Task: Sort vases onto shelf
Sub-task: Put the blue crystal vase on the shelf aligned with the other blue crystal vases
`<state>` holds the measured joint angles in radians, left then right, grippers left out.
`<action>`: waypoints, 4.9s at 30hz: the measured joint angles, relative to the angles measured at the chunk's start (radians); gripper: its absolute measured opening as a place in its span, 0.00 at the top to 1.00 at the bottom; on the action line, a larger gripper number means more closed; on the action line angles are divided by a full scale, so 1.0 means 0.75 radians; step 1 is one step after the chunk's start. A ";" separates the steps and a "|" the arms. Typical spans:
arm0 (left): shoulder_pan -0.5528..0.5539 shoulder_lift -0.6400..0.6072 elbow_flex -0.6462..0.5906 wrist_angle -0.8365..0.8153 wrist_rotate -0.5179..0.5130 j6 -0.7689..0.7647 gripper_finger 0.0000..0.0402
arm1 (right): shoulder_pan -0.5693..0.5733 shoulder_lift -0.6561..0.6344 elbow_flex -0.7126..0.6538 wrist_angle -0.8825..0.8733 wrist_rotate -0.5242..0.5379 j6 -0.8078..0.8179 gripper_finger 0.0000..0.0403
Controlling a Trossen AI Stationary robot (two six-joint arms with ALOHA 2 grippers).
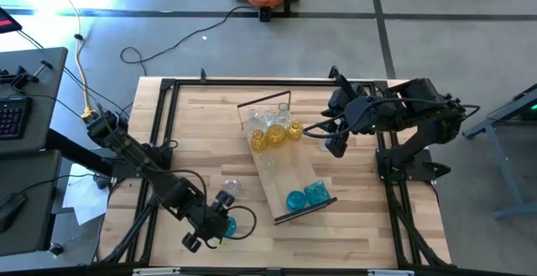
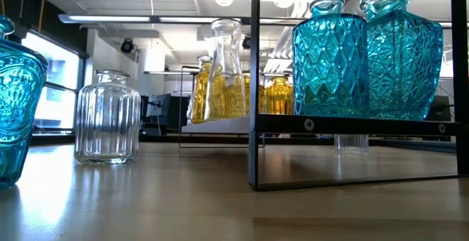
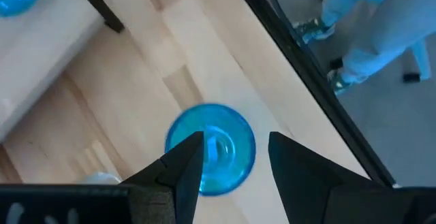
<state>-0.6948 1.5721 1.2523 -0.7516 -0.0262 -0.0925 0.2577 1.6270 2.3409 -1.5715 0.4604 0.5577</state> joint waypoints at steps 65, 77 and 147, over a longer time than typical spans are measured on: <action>0.141 0.155 -0.052 0.030 0.138 -0.307 0.61 | 0.124 -0.009 0.001 0.001 0.028 -0.146 0.64; 0.130 0.157 -0.053 0.057 0.082 -0.423 0.72 | 0.282 -0.085 0.001 0.001 0.195 -0.030 0.64; 0.465 0.438 0.601 -0.225 0.117 0.210 0.96 | 0.357 -0.131 -0.001 0.001 0.239 0.049 0.64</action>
<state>-0.3457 1.9005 1.7030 -0.9204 0.0618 0.0651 0.5256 1.5289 2.3405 -1.5711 0.6398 0.5944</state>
